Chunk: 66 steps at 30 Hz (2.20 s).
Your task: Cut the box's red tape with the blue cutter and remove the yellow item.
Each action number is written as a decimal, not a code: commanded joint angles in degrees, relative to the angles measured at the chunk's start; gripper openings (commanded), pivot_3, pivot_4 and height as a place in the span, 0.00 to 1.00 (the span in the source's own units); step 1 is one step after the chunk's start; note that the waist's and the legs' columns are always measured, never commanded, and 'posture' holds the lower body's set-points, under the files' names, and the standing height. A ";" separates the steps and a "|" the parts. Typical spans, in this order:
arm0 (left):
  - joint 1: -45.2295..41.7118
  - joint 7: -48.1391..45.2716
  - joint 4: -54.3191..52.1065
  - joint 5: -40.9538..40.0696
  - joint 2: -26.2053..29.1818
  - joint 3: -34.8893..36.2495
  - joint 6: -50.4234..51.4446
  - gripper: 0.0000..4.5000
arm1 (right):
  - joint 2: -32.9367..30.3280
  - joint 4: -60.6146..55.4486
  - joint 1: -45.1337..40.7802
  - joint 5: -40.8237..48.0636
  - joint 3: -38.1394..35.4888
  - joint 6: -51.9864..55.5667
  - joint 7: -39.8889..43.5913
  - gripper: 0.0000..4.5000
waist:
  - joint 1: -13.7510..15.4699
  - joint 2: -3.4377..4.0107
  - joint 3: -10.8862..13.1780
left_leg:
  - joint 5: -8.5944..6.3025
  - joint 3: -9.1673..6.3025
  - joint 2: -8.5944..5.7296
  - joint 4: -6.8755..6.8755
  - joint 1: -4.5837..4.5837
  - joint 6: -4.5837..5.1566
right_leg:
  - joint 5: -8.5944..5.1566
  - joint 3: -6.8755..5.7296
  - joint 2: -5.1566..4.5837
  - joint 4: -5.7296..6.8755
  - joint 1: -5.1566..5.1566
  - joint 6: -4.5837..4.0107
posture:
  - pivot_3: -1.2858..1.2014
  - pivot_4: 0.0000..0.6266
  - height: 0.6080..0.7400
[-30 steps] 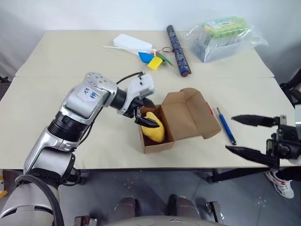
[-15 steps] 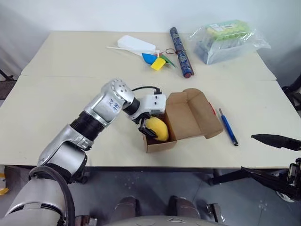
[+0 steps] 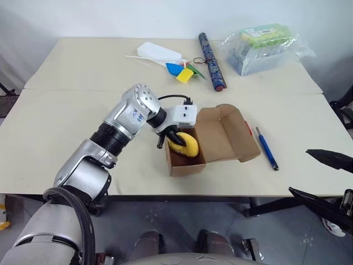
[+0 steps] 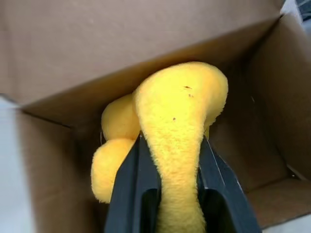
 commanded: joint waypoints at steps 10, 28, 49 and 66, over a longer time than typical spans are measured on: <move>-4.19 3.27 -0.70 -5.27 -0.09 13.60 9.73 0.05 | -5.95 7.44 -5.27 0.83 2.12 -1.67 1.16 1.00 | -0.15 0.00 0.00 | 0.00 0.01 0.00 0.02 0.00 0.01 | 0.01 0.01 0.00 0.01 0.00 0.01 | 0.52 0.24 1.00; -4.92 37.62 1.38 -6.20 8.72 33.62 26.85 0.05 | -18.12 30.96 -32.57 -0.99 19.41 -0.30 10.40 1.00 | -1.59 0.00 0.00 | 0.00 0.23 -0.01 -0.02 0.05 0.00 | 0.04 -0.05 0.00 0.02 0.04 0.07 | 0.52 0.24 1.00; 26.90 49.25 -23.27 -7.75 19.49 38.51 55.10 0.13 | -17.51 61.33 -60.35 -12.42 42.01 -6.89 29.96 1.00 | -1.69 -0.02 0.03 | 0.00 0.24 0.11 0.05 0.13 -0.22 | 0.04 0.04 0.08 0.36 0.03 0.07 | 0.52 0.24 1.00; 28.42 34.03 -28.45 -21.33 33.24 46.64 49.37 0.99 | -18.95 61.80 -60.04 -12.87 41.80 -7.83 29.96 1.00 | -1.85 0.01 0.05 | -0.05 0.25 0.16 0.01 0.17 -0.31 | 0.03 0.05 0.08 0.41 -0.02 0.05 | 0.52 0.24 1.00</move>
